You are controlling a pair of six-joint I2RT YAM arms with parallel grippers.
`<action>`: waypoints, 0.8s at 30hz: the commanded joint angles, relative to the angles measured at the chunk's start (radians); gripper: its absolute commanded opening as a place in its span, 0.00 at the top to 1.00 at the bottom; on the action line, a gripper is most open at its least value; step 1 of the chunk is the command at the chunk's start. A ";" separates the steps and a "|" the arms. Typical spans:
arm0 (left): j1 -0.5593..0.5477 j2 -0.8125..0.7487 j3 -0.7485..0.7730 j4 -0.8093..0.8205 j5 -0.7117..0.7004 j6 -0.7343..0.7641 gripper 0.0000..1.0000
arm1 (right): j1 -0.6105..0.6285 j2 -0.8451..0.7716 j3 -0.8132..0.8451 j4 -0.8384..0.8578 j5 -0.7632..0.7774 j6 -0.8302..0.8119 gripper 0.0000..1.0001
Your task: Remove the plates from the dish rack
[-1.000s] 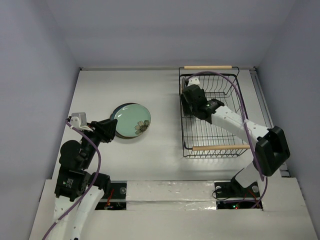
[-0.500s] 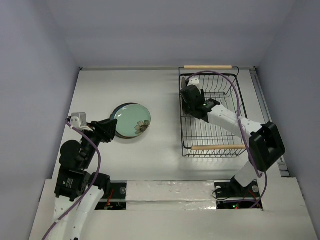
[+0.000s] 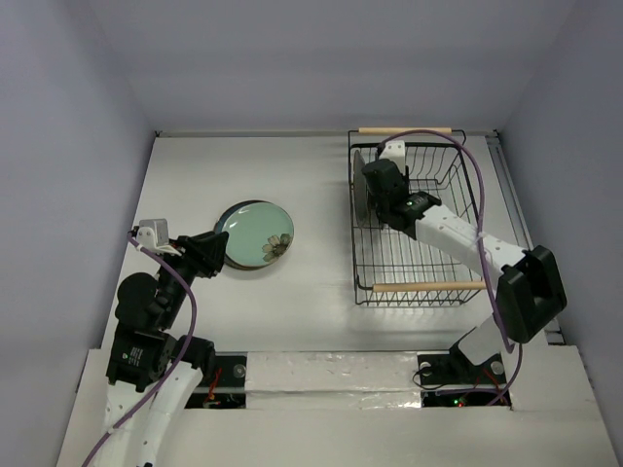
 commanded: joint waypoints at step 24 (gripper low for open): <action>0.007 -0.009 -0.001 0.044 -0.002 -0.005 0.64 | -0.052 -0.047 0.175 -0.026 0.101 -0.123 0.99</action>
